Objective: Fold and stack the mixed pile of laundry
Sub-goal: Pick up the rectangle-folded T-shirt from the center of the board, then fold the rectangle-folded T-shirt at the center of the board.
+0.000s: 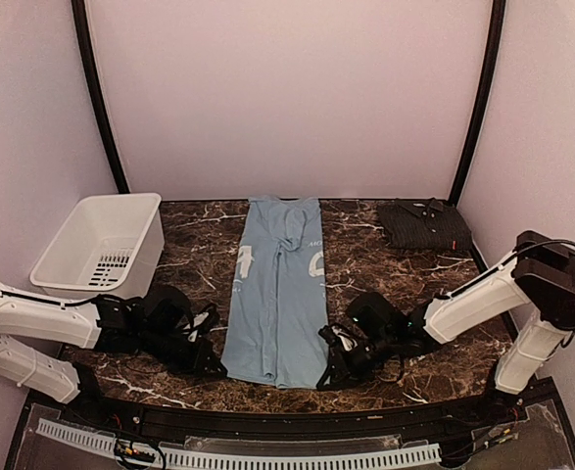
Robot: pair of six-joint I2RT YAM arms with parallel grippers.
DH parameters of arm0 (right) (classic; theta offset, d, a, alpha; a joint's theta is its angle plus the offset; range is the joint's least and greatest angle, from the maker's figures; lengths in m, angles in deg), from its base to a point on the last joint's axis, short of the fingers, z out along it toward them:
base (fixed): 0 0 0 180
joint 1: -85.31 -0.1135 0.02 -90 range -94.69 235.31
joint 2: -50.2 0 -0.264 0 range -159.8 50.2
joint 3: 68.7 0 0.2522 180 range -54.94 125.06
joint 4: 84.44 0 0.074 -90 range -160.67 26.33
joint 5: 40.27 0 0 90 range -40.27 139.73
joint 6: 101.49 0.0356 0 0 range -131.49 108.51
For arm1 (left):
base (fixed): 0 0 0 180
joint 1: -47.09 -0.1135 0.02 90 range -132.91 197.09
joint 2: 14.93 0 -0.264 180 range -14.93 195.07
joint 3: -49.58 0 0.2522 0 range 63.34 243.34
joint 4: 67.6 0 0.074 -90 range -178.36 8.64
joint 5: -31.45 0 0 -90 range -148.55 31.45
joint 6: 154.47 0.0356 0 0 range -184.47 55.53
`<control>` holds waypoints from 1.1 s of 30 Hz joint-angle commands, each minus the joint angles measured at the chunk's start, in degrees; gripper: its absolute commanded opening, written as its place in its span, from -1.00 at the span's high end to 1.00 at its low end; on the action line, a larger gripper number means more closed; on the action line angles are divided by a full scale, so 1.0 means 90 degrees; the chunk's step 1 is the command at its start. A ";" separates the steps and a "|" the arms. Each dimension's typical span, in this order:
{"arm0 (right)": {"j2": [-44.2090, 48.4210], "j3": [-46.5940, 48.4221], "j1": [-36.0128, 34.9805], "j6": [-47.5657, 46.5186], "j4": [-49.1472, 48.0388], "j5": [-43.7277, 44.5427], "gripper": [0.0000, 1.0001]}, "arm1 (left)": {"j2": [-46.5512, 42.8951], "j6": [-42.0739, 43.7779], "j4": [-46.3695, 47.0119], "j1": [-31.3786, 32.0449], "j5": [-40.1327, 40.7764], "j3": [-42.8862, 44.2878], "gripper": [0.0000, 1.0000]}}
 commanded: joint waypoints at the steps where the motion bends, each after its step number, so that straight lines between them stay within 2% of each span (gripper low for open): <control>1: 0.0542 0.0024 -0.0134 -0.0217 0.0624 0.0424 1.00 | -0.0578 -0.0026 -0.0351 0.0035 -0.0013 -0.0079 1.00; 4: 0.0778 0.0485 -0.0083 -0.0553 0.1304 0.0779 1.00 | -0.0644 0.0057 -0.0408 0.0027 0.0172 0.0176 1.00; 8: 0.0817 0.0858 0.0194 -0.0906 0.1686 0.0971 1.00 | -0.0207 0.0301 -0.0398 -0.0033 0.0309 0.0609 1.00; 14: 0.0784 0.1144 0.0706 -0.1406 0.1906 0.1064 1.00 | 0.0141 0.0580 -0.0275 -0.0660 0.0425 0.0984 1.00; 18: 0.0511 0.1478 0.0955 -0.1764 0.1961 0.1102 1.00 | 0.0433 0.0904 -0.0236 -0.1056 0.0439 0.1303 1.00; 24: 0.0023 0.2164 0.1328 -0.2247 0.2021 0.1203 1.00 | 0.1155 0.1353 -0.0019 -0.1247 0.0617 0.1806 1.00; 33: -0.0695 0.3359 0.2207 -0.2967 0.2266 0.1096 1.00 | 0.2125 0.2129 -0.0030 -0.1780 0.0904 0.3099 1.00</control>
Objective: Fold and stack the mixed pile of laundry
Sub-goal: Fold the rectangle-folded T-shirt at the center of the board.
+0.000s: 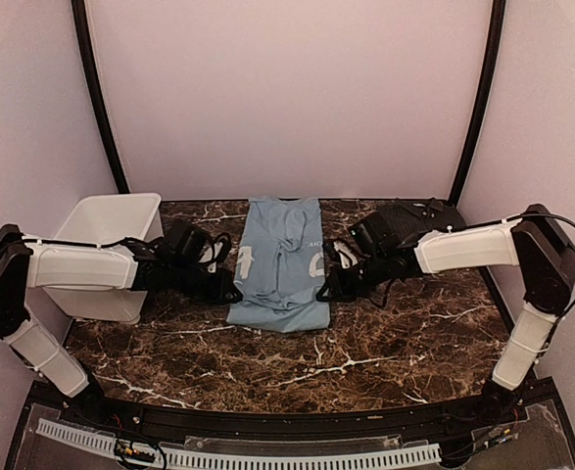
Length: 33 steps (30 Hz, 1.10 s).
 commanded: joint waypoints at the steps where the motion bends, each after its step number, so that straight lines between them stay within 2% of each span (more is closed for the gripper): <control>1: -0.0413 0.0799 0.0440 -0.0606 0.0150 -0.0034 1.00 | 0.0447 0.0556 0.0073 -0.0405 0.0153 0.0785 1.00; 6: -0.1100 0.1873 0.0884 -0.0900 0.0345 -0.0145 1.00 | 0.1124 0.0728 0.0098 -0.0918 0.0235 0.1553 1.00; 14: -0.2457 0.3550 0.1338 -0.0961 0.0458 -0.0412 1.00 | 0.2524 0.0821 0.0412 -0.1302 0.0198 0.2903 1.00; 21: -0.2962 0.3989 0.1552 -0.0909 0.0324 -0.0536 1.00 | 0.3302 0.0830 0.0574 -0.1457 0.0091 0.3580 1.00; 33: -0.3518 0.4568 0.1656 -0.0952 0.0366 -0.0759 1.00 | 0.3606 0.0918 0.0625 -0.1587 0.0205 0.3846 1.00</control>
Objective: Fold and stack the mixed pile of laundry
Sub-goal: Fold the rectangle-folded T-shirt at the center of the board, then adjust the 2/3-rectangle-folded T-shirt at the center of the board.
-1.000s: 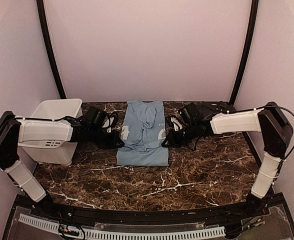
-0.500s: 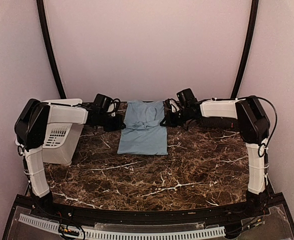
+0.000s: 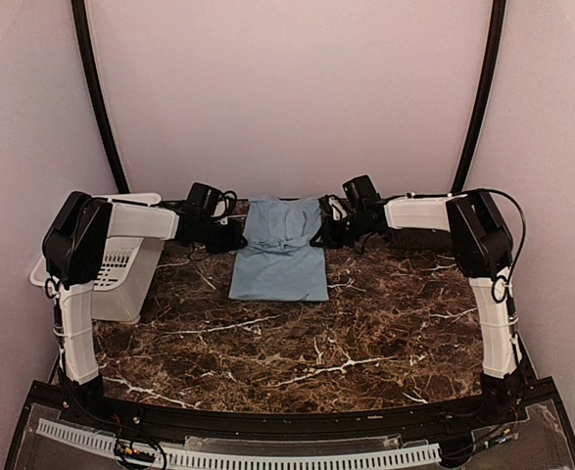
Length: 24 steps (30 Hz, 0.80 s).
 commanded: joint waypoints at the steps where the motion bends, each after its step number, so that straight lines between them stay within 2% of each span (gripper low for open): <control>1: -0.0215 0.0337 0.0095 -0.0070 -0.0085 -0.0128 1.00 | 0.0105 0.0145 0.0115 -0.0067 0.0058 0.0248 1.00; 3: -0.0285 0.0442 0.0118 -0.0088 -0.0030 -0.0225 0.87 | 0.0208 0.0145 0.0062 -0.0099 0.0048 0.0320 0.92; 4: -0.0289 0.0489 0.0144 -0.0089 -0.0009 -0.0280 0.74 | 0.0225 0.0146 0.0031 -0.0127 0.0063 0.0349 0.76; 5: -0.0271 0.0538 0.0187 -0.0077 0.0011 -0.0346 0.58 | 0.0221 0.0146 -0.0004 -0.0150 0.0082 0.0370 0.67; 6: -0.0216 0.0573 0.0242 -0.0043 0.0006 -0.0411 0.31 | 0.0177 0.0139 -0.0074 -0.0208 0.0075 0.0412 0.51; 7: -0.0101 0.0598 0.0300 -0.0012 -0.0012 -0.0474 0.10 | 0.0139 0.0133 -0.0100 -0.0239 0.0058 0.0426 0.43; 9: 0.0135 0.0580 0.0422 0.0012 -0.0064 -0.0585 -0.21 | -0.0193 0.0150 -0.0117 -0.0345 0.0087 0.0405 0.17; 10: 0.0257 0.0570 0.0482 -0.0004 -0.0068 -0.0614 -0.31 | -0.0300 0.0179 -0.0110 -0.0361 0.0166 0.0365 -0.03; 12: 0.0501 0.0501 0.0567 -0.0079 -0.0011 -0.0680 -0.40 | -0.0630 0.0230 -0.0107 -0.0389 0.0262 0.0310 -0.22; 16: 0.0983 -0.0030 0.0647 -0.0099 -0.0036 -0.0837 -0.57 | -0.1133 0.0232 -0.0015 -0.0389 -0.0028 -0.0022 -0.37; 21: 0.1437 -0.1060 0.0530 0.0256 -0.0707 -0.1400 -0.58 | -0.1533 0.0122 0.0942 -0.0295 -0.0974 -0.1037 -0.50; 24: 0.1406 -0.1288 0.0335 0.0402 -0.0990 -0.1568 -0.57 | -0.1359 0.0133 0.1012 -0.0081 -0.1295 -0.1135 -0.50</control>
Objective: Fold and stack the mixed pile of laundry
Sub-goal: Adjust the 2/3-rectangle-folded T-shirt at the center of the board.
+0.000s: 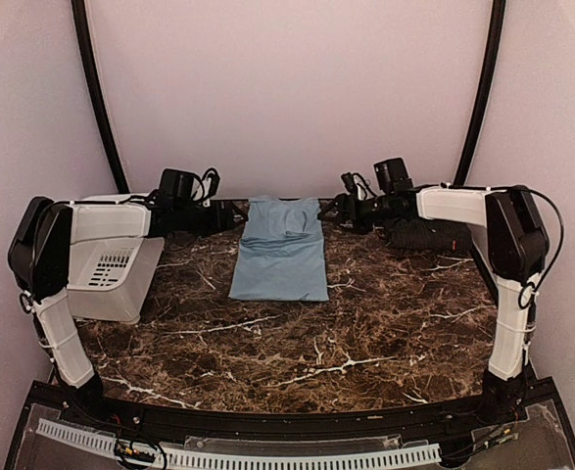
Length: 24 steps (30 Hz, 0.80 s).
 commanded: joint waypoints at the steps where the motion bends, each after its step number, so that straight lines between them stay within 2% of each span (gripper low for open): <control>1: -0.0100 -0.0349 -0.0347 0.0254 -0.0597 -0.0492 -0.57 | 0.0176 -0.0022 0.0345 0.0275 -0.0703 -0.0305 -0.50; 5: -0.0606 -0.0034 -0.0571 0.0341 -0.0664 -0.0646 -0.56 | 0.0651 -0.0253 0.0682 0.0333 -0.1076 -0.0181 -0.49; 11: -0.1498 0.0842 -0.0613 0.0466 -0.0697 -0.0737 -0.54 | 0.1528 -0.0379 0.0816 0.0338 -0.1257 0.0492 -0.48; 24: -0.3102 0.2730 -0.0091 0.0846 -0.0592 -0.0701 -0.51 | 0.3041 -0.0513 0.0511 -0.0042 -0.1305 0.2426 -0.47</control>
